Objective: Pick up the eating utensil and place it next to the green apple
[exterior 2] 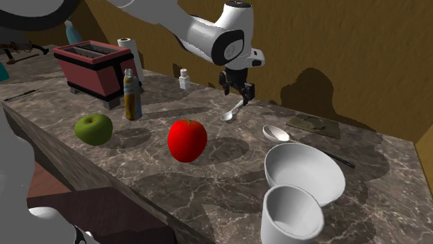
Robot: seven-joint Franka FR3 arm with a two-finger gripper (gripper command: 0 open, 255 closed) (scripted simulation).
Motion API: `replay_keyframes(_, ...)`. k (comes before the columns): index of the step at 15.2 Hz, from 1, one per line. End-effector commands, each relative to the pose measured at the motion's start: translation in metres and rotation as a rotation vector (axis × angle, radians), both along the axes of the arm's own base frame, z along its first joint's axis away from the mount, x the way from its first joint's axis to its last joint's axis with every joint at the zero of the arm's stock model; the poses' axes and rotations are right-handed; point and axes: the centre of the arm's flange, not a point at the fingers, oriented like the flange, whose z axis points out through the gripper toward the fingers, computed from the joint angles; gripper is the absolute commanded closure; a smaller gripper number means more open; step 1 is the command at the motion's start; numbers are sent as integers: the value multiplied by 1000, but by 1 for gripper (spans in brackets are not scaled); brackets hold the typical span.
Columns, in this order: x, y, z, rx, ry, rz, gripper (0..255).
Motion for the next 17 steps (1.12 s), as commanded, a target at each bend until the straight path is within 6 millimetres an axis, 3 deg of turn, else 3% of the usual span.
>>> replay_keyframes(1, 2, 11, -8, 4, -7, 9, 0)
replay_keyframes(8, 6, 19, -42, 4, -7, 9, 0)
replay_keyframes(15, 6, 19, -42, 4, -7, 9, 0)
replay_keyframes(16, 6, 19, -42, 4, -7, 9, 255)
replay_keyframes(17, 6, 19, -42, 4, -7, 9, 255)
